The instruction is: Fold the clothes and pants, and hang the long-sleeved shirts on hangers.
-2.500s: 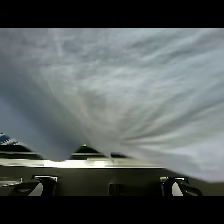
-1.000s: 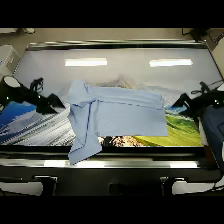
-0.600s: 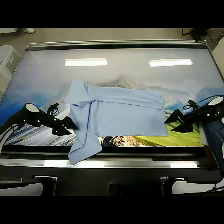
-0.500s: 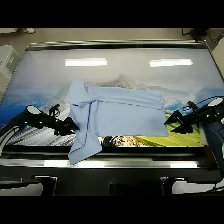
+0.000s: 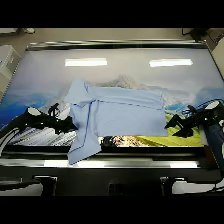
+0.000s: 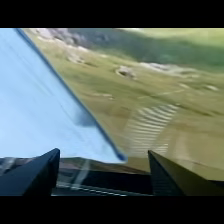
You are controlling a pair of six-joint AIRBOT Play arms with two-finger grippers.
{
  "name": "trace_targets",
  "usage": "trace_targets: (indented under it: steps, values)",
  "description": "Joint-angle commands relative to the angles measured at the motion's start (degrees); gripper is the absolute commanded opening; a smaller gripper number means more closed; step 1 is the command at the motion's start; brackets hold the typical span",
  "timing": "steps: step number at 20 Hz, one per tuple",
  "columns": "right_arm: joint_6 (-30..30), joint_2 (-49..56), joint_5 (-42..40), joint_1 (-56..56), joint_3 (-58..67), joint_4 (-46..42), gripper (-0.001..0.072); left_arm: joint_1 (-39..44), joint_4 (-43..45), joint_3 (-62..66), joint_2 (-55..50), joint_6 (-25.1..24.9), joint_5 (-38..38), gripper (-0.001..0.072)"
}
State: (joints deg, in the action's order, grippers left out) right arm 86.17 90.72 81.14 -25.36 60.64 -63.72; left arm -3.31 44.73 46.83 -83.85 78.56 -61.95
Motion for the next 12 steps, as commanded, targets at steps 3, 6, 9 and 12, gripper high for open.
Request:
trace_targets:
  steps: [3, 6, 9, 12]
  values:
    - [-0.74, 0.07, -7.3, 3.17, -4.9, 5.79, 0.0587, -0.13, -0.22, -0.04, 2.62, -1.31, -0.42, 0.0021]
    - [-0.7, -0.09, -8.72, 7.87, -2.49, 6.73, 0.0039, -0.92, -0.2, 0.96, 5.33, -2.19, -0.72, 0.002]
    - [-3.08, -3.41, -4.57, 8.28, 9.18, 6.45, 0.0038, -4.11, -0.2, 9.49, 12.96, -6.23, -0.66, 0.0019]
    - [-8.02, -13.05, -7.76, 7.8, 30.56, 5.38, 0.0038, -9.9, -0.22, 28.33, 23.63, -6.1, 3.06, 0.002]
